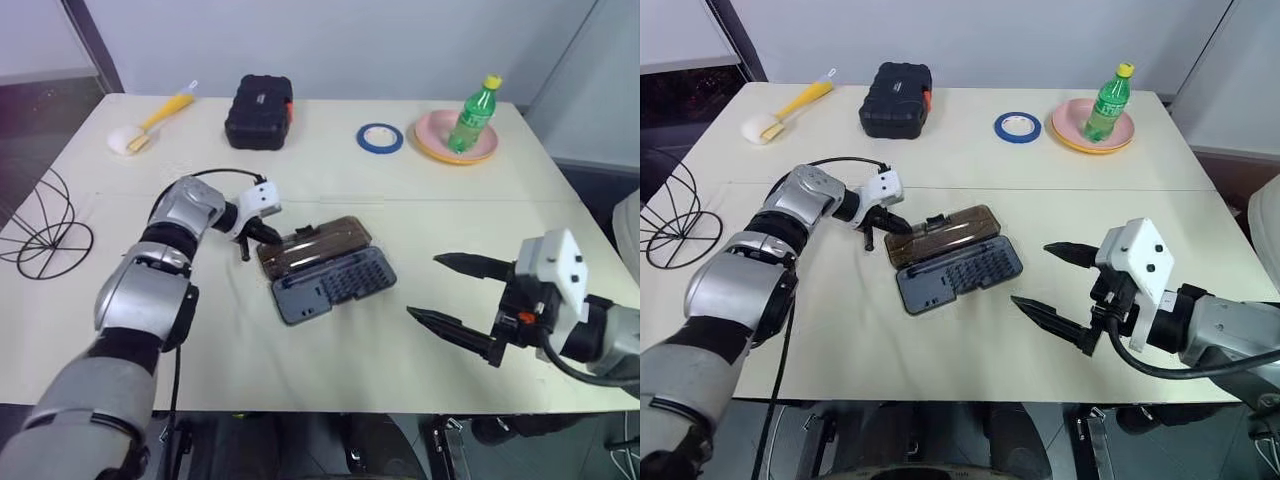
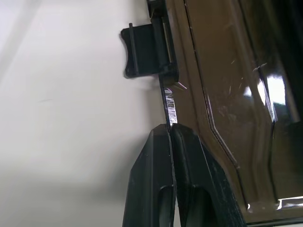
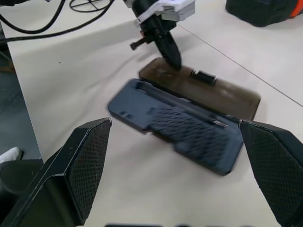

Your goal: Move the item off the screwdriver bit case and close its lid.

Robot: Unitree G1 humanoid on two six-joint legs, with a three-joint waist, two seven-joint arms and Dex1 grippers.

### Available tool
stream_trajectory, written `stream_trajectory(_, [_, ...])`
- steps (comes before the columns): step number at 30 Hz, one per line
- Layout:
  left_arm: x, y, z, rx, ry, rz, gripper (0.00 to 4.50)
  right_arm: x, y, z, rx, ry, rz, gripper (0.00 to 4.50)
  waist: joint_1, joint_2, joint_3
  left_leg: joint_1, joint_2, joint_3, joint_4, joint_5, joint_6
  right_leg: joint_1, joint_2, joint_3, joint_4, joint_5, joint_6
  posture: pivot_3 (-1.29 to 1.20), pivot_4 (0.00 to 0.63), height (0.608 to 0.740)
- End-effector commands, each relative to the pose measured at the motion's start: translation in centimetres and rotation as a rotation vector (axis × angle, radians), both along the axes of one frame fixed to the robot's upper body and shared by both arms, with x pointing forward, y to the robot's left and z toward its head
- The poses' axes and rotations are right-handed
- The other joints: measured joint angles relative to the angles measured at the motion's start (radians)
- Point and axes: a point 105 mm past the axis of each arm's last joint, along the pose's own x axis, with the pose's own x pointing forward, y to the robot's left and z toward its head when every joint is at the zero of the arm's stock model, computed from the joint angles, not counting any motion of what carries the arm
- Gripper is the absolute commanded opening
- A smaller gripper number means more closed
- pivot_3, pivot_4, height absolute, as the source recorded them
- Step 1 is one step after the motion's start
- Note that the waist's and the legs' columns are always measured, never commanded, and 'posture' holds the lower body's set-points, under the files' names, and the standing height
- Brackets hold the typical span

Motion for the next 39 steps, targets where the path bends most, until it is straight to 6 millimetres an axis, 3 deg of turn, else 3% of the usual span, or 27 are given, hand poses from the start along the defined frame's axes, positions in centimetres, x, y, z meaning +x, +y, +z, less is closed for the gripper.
stream_trajectory(1, [-1.8,-0.7,0.2,-0.003,0.054,-0.185,0.06,-0.3,0.2,0.6,-0.012,-0.019,0.035,4.50,0.000,0.000,0.000,0.000,0.000,0.000,0.000,0.000,0.000,0.000,0.000,0.000,0.000,0.000,0.000,0.00,0.150,0.737])
stream_trajectory(5, [-2.7,-1.0,0.0,0.022,0.029,-0.302,0.06,0.0,0.3,0.4,-0.016,-0.009,0.050,4.50,-0.002,0.000,0.000,0.000,0.000,0.000,0.000,0.000,0.000,0.000,0.000,0.000,0.000,0.000,0.000,0.00,0.150,0.737])
stream_trajectory(10, [-2.1,-0.9,0.0,0.038,-0.035,-0.278,0.06,0.2,0.5,0.4,-0.010,-0.007,0.067,4.50,0.000,0.000,0.000,0.000,0.000,0.000,0.000,0.000,0.000,0.000,0.000,0.000,0.000,0.000,0.000,0.00,0.150,0.737])
stream_trajectory(18, [-1.9,0.9,0.2,0.028,-0.087,-0.220,0.06,0.5,0.9,-0.3,-0.014,0.009,0.089,4.50,-0.007,0.000,0.000,0.001,0.001,0.000,0.000,0.000,0.000,0.000,0.001,0.000,0.001,0.000,0.000,0.00,0.150,0.737])
stream_trajectory(21, [-1.7,1.5,0.9,-0.017,-0.096,-0.174,0.93,0.8,1.1,-0.4,-0.017,0.008,0.105,4.50,-0.009,0.000,0.000,0.001,0.001,0.000,0.000,0.000,0.000,0.000,0.001,0.000,0.001,0.000,0.000,0.00,0.150,0.737])
stream_trajectory(26, [-1.6,2.0,4.0,-0.142,-0.132,-0.099,3.33,2.1,1.1,-0.5,-0.038,0.003,0.135,4.50,-0.004,0.000,0.000,0.000,0.001,0.000,0.000,0.000,0.000,-0.001,0.000,0.000,0.001,0.000,0.000,0.00,0.150,0.737])
stream_trajectory(27, [-1.7,2.0,5.2,-0.197,-0.125,-0.079,3.33,2.6,1.1,-0.5,-0.041,-0.001,0.141,4.50,-0.003,0.000,0.001,0.000,0.001,0.000,0.001,0.000,0.000,-0.001,0.000,0.000,0.001,0.000,0.000,0.00,0.150,0.737])
stream_trajectory(30, [-3.9,2.1,9.7,-0.387,-0.060,-0.065,3.33,4.2,1.6,-0.7,-0.052,-0.005,0.160,4.50,-0.006,0.000,0.001,-0.001,0.001,0.000,0.001,0.000,0.000,-0.001,0.000,0.000,0.001,0.000,0.000,0.00,0.150,0.737])
stream_trajectory(32, [-7.5,2.6,10.8,-0.423,0.031,-0.113,3.33,5.5,2.2,-1.1,-0.062,-0.002,0.171,4.50,-0.019,0.001,0.002,0.000,0.002,0.000,0.000,0.000,0.000,-0.002,0.000,0.000,0.001,0.000,0.000,0.00,0.150,0.737])
stream_trajectory(34, [-10.9,3.0,9.6,-0.373,0.108,-0.165,3.33,6.8,2.7,-1.7,-0.087,0.003,0.173,4.50,-0.045,0.004,0.001,0.001,0.003,0.001,-0.001,0.000,0.000,-0.002,0.000,0.001,0.002,0.000,0.000,0.00,0.150,0.737])
stream_trajectory(36, [-13.7,3.5,7.1,-0.307,0.181,-0.188,3.33,8.2,3.4,-2.5,-0.108,0.015,0.177,4.50,-0.046,0.006,0.001,0.002,0.002,0.000,-0.002,-0.001,0.001,-0.002,0.000,0.001,0.002,-0.001,-0.002,0.00,0.150,0.737])
stream_trajectory(39, [-16.0,3.6,4.2,-0.278,0.236,-0.184,2.50,9.9,4.2,-3.6,-0.141,0.027,0.179,4.50,-0.047,0.008,0.003,0.002,0.003,0.001,-0.002,-0.001,0.001,-0.003,0.000,0.000,0.003,-0.001,-0.002,0.00,0.150,0.737])
